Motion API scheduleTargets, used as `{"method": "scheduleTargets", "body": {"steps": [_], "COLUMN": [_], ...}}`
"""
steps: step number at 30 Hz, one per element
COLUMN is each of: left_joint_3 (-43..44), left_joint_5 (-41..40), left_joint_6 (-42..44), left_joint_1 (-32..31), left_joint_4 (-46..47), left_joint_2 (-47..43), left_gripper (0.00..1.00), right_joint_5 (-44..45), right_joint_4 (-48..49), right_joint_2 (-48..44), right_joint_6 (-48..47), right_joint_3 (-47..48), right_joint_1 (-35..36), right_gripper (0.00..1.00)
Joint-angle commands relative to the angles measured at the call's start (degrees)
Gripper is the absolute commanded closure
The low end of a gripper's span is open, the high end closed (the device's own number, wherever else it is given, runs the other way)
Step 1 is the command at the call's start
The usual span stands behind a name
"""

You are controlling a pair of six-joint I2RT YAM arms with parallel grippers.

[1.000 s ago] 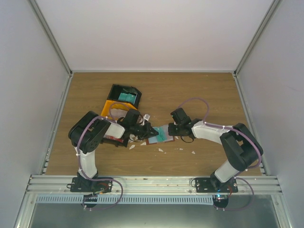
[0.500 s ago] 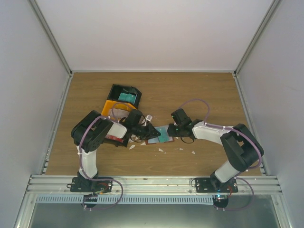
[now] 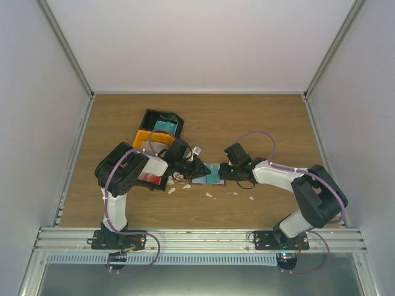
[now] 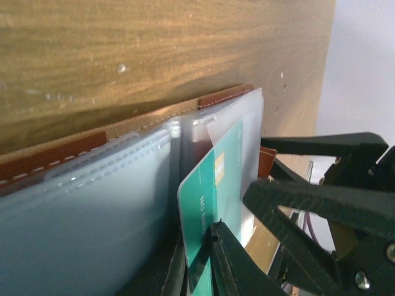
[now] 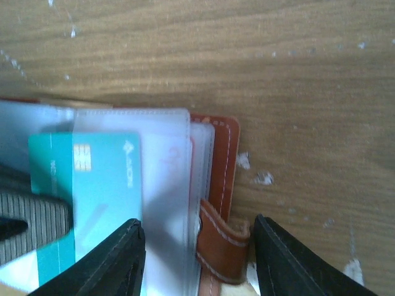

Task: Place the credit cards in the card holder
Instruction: Insert the credit card into the card holder.

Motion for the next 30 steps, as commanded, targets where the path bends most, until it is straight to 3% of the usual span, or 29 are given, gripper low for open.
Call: {"method": "scheduleTargets", "body": {"steps": [1, 6, 20, 30], "left_joint_3": [2.01, 3.57, 14.47, 16.77], "left_joint_5": [-1.74, -0.56, -3.85, -12.22], "left_joint_6": [1.82, 3.11, 16.40, 21.49], "left_joint_1": [-0.61, -1.45, -5.15, -6.17], "left_joint_4": [-1.15, -1.97, -17.44, -28.60], "left_joint_2": [1.88, 2.81, 4.49, 1.13], "left_gripper": [0.86, 0.82, 0.67, 0.53], "right_joint_5": [0.77, -0.03, -4.73, -0.09], "right_joint_4": [-2.67, -2.02, 1.32, -1.46], "right_joint_2": [-3.07, -4.67, -2.05, -4.15], "right_joint_6": [2.18, 2.31, 0.55, 2.39], "right_joint_3": [-1.72, -2.47, -3.53, -3.50], "right_joint_1": [0.55, 0.47, 0.54, 0.46], "right_gripper": [0.48, 0.45, 0.47, 0.47]}}
